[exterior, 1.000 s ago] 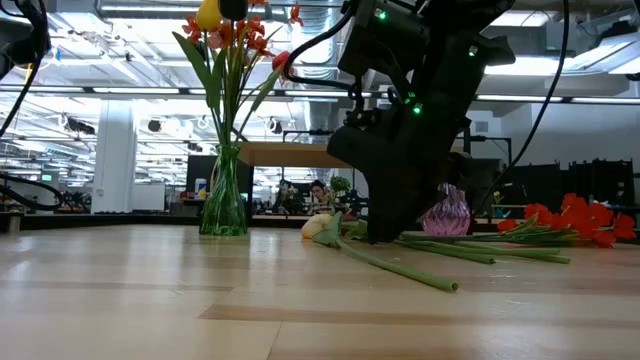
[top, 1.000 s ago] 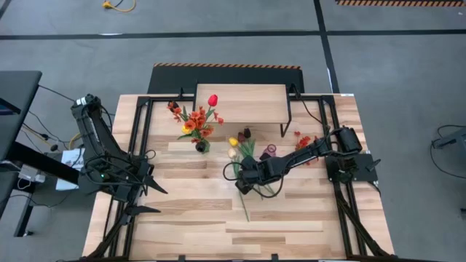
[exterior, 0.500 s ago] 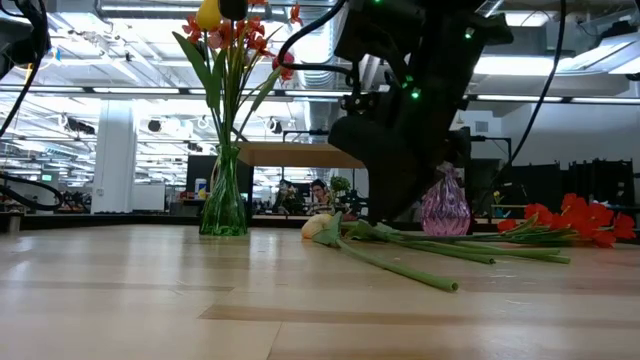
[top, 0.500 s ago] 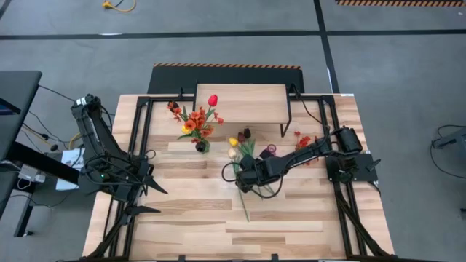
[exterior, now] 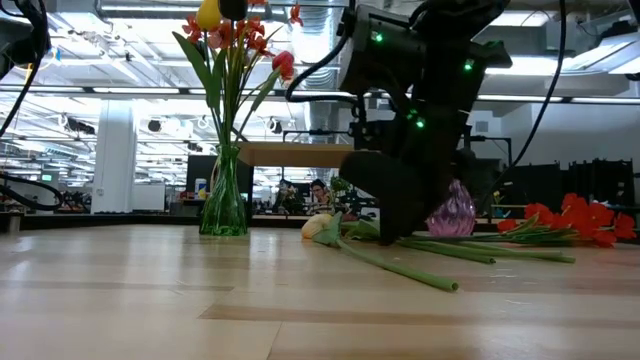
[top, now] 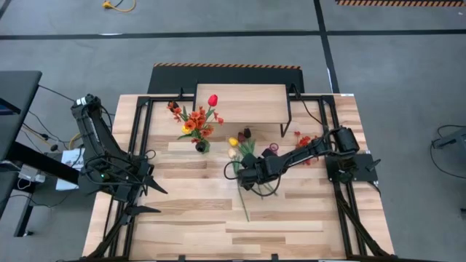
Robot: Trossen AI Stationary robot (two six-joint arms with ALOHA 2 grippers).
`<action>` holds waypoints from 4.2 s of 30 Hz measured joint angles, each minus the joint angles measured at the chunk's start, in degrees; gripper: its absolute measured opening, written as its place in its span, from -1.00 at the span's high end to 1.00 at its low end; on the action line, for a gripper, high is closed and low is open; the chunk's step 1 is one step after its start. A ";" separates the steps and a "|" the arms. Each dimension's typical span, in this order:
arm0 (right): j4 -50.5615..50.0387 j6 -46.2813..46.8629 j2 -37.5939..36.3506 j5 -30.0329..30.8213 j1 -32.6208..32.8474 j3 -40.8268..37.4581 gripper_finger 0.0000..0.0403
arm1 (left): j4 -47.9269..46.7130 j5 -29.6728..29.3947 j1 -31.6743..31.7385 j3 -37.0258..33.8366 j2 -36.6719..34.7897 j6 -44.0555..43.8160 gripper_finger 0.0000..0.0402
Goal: Pick and place flowers into a vace then onto a shelf
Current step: Put the yellow tulip into the purple vase
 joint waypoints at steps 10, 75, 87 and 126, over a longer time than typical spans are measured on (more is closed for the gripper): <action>3.14 -1.30 1.01 -6.82 -1.61 0.20 0.60 | 0.00 -0.10 0.00 0.00 -0.01 -0.01 -0.28; -4.87 -1.94 -3.21 -3.11 1.74 5.84 0.96 | 0.05 0.03 0.02 0.00 0.01 -0.30 -0.28; -4.52 -1.86 -4.75 0.49 3.20 5.75 0.99 | 0.13 0.03 0.00 0.00 0.01 -0.49 -0.28; -8.33 8.65 -19.42 35.20 21.90 5.84 0.97 | 0.17 -0.01 0.00 0.00 0.01 -0.51 -0.28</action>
